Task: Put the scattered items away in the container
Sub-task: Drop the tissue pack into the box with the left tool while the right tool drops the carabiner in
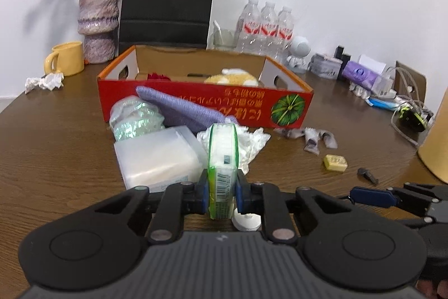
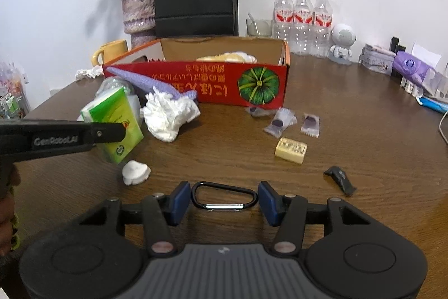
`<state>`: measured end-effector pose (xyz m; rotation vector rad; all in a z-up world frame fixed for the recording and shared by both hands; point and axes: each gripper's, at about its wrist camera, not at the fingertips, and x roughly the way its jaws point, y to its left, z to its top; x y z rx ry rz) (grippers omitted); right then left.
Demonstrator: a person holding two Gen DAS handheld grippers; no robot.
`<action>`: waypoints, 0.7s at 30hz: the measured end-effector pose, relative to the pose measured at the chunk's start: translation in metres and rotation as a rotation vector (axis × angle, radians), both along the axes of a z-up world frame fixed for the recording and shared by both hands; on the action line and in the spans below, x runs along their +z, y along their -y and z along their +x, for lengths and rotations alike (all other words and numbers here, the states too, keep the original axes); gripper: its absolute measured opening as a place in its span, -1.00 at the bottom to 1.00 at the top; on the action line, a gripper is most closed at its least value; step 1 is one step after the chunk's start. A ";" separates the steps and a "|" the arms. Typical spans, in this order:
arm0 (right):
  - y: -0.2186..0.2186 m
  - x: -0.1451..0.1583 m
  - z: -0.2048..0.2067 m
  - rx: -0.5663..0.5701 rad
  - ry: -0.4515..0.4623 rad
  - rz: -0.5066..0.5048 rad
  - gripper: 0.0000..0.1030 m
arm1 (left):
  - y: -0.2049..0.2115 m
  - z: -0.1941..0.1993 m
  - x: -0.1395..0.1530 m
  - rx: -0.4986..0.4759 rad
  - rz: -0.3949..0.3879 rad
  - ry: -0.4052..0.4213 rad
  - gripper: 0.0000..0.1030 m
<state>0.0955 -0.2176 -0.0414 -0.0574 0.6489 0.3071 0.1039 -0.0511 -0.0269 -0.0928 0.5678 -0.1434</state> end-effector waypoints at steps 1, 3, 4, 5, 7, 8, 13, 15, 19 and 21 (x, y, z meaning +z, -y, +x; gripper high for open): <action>0.000 0.003 0.000 0.000 0.009 0.002 0.02 | -0.002 -0.002 0.004 -0.004 -0.007 0.011 -0.66; 0.001 0.014 0.002 0.006 0.037 0.009 0.02 | -0.006 -0.004 0.016 -0.015 -0.020 0.039 -0.66; 0.001 0.020 0.004 0.010 0.053 0.015 0.02 | -0.008 -0.004 0.022 -0.021 -0.026 0.055 -0.66; 0.001 0.028 0.007 0.015 0.073 0.024 0.02 | -0.011 -0.002 0.030 -0.027 -0.033 0.073 -0.66; 0.001 0.044 0.015 0.023 0.115 0.038 0.02 | -0.016 0.005 0.048 -0.029 -0.041 0.120 -0.66; 0.000 0.055 0.022 0.026 0.142 0.047 0.02 | -0.019 0.011 0.056 -0.028 -0.041 0.140 -0.66; -0.010 0.098 0.068 0.035 0.261 0.054 0.02 | -0.032 0.061 0.091 0.004 -0.049 0.202 -0.66; -0.015 0.109 0.094 0.033 0.264 0.069 0.02 | -0.038 0.085 0.095 0.028 -0.054 0.201 -0.66; -0.031 0.112 0.150 0.018 0.240 0.075 0.02 | -0.049 0.136 0.087 0.066 -0.076 0.159 -0.66; -0.040 0.103 0.175 0.006 0.219 0.052 0.02 | -0.054 0.160 0.076 0.089 -0.086 0.123 -0.66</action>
